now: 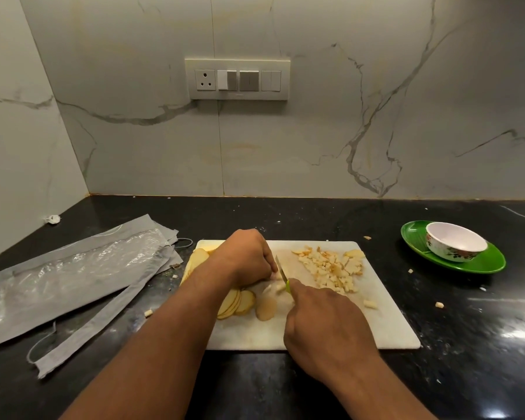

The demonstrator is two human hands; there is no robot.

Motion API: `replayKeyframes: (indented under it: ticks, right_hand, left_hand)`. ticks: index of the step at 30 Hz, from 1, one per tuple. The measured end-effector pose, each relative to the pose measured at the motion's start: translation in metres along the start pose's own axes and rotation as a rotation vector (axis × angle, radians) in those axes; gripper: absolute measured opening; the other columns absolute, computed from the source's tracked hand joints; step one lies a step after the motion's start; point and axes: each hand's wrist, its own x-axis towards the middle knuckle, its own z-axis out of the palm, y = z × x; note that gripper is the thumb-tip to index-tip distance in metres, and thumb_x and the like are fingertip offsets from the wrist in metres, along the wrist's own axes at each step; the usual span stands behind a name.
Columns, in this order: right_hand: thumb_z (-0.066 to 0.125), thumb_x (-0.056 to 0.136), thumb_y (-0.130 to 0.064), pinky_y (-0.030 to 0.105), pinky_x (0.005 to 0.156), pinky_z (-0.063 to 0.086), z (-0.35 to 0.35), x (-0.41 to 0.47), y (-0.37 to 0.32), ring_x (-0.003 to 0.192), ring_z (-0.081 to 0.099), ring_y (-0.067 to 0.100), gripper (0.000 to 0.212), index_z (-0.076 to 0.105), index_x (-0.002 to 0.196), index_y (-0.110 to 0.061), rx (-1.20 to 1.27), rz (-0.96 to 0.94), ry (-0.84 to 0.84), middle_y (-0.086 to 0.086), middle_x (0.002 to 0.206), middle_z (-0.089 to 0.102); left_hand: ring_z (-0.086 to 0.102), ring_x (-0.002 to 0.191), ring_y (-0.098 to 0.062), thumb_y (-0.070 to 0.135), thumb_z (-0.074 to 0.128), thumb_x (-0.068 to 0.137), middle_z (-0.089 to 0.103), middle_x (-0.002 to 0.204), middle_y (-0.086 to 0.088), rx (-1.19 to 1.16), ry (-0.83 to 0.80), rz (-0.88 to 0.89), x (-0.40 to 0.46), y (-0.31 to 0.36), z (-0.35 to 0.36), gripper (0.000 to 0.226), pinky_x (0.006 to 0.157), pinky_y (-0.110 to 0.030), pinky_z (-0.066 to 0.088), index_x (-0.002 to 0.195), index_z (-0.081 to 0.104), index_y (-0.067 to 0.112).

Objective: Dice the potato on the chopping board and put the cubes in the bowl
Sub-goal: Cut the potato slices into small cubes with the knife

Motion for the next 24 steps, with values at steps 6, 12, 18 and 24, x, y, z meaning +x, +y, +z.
replayKeyframes:
  ticks: [6, 12, 18, 24]
  right_hand:
    - [0.03, 0.1, -0.035, 0.035, 0.085, 0.043, -0.013, -0.041, 0.005, 0.106, 0.057, 0.02, 0.058, 0.017, 0.156, -0.037, 0.005, 0.04, -0.08, -0.001, 0.123, 0.059]
    - [0.03, 0.1, -0.035, 0.036, 0.093, 0.045, -0.034, -0.044, 0.001, 0.112, 0.056, 0.02, 0.053, 0.024, 0.153, -0.038, -0.026, 0.066, -0.052, -0.003, 0.129, 0.059]
    - [0.04, 0.096, -0.03, 0.033, 0.087, 0.046, -0.019, 0.004, -0.01, 0.111, 0.058, 0.019, 0.05, 0.042, 0.146, -0.03, 0.007, 0.039, 0.028, -0.003, 0.129, 0.061]
    - [0.038, 0.096, -0.03, 0.033, 0.088, 0.047, -0.008, 0.001, -0.012, 0.109, 0.058, 0.018, 0.048, 0.043, 0.144, -0.032, 0.034, 0.043, -0.011, -0.004, 0.126, 0.062]
  left_hand:
    - [0.068, 0.085, -0.01, 0.014, 0.08, 0.087, 0.076, 0.086, 0.007, -0.025, 0.01, -0.031, 0.002, 0.002, 0.002, 0.01, 0.085, -0.03, 0.061, 0.092, 0.085, 0.022]
    - [0.068, 0.086, -0.011, 0.016, 0.084, 0.085, 0.075, 0.088, 0.007, -0.091, 0.011, -0.036, -0.001, -0.004, -0.001, 0.01, 0.086, -0.03, 0.061, 0.088, 0.084, 0.025]
    - [0.07, 0.084, -0.01, 0.016, 0.088, 0.081, 0.076, 0.082, 0.009, -0.129, -0.009, -0.067, -0.003, -0.004, -0.002, 0.011, 0.084, -0.03, 0.061, 0.079, 0.083, 0.026]
    - [0.07, 0.084, -0.009, 0.013, 0.086, 0.082, 0.077, 0.082, 0.007, -0.134, -0.015, -0.092, 0.0, -0.004, -0.002, 0.01, 0.084, -0.032, 0.062, 0.079, 0.082, 0.022]
